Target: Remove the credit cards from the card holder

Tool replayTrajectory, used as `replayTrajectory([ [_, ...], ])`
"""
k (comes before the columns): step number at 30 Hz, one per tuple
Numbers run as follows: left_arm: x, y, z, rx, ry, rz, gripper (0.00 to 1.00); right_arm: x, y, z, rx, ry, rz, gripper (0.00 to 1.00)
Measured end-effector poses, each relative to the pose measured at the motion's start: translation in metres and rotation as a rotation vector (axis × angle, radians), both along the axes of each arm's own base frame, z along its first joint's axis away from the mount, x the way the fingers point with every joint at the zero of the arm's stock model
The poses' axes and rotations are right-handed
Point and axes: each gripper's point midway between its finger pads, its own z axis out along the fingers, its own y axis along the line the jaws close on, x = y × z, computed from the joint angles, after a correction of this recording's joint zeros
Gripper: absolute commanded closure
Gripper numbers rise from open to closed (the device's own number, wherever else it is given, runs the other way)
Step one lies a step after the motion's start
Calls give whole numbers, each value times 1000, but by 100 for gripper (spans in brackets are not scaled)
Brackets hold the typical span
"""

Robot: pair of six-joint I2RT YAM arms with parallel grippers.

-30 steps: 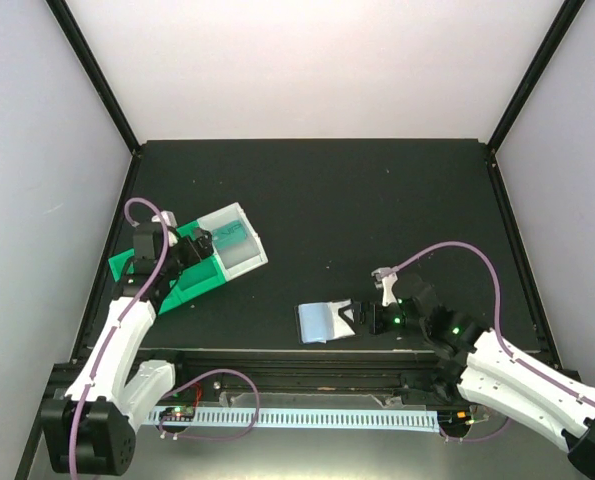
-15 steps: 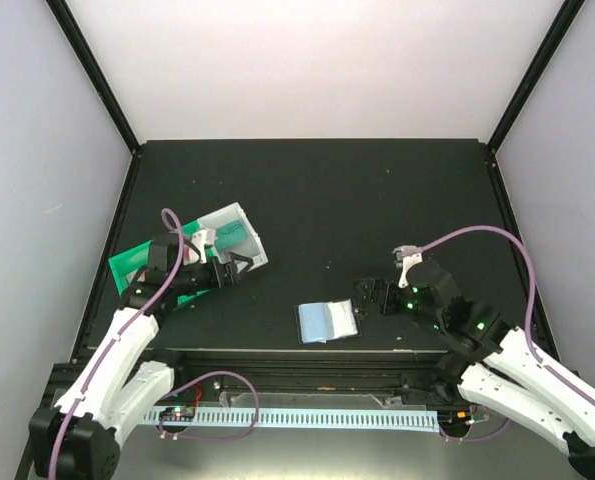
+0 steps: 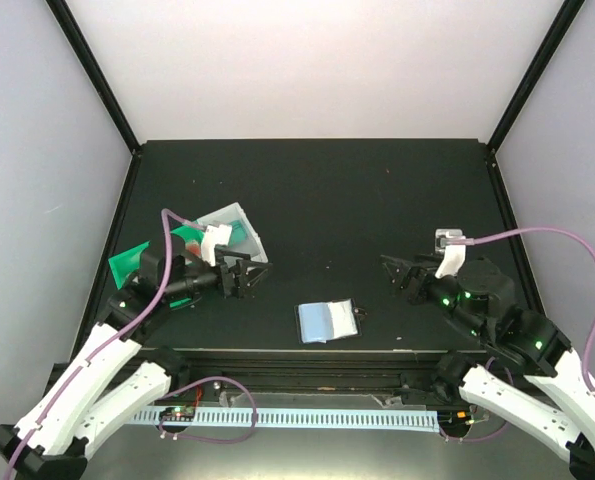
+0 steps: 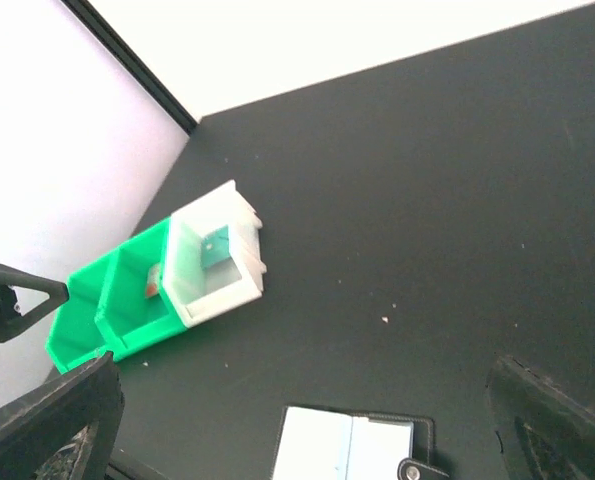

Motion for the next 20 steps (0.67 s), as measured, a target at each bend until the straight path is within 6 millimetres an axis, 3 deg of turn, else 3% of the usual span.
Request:
replayTrajectory([
  [4,-3,8,30,-21,-84,29,1,-4,-7,19,24,-47,-3,0],
  [10,-15,19,54,-63,-201,54,1,-10,-14,32,52,-80,-4,0],
  [20,-15,23,53,-95,-236,81,1,-16,-13,37,100,-95,19,0],
])
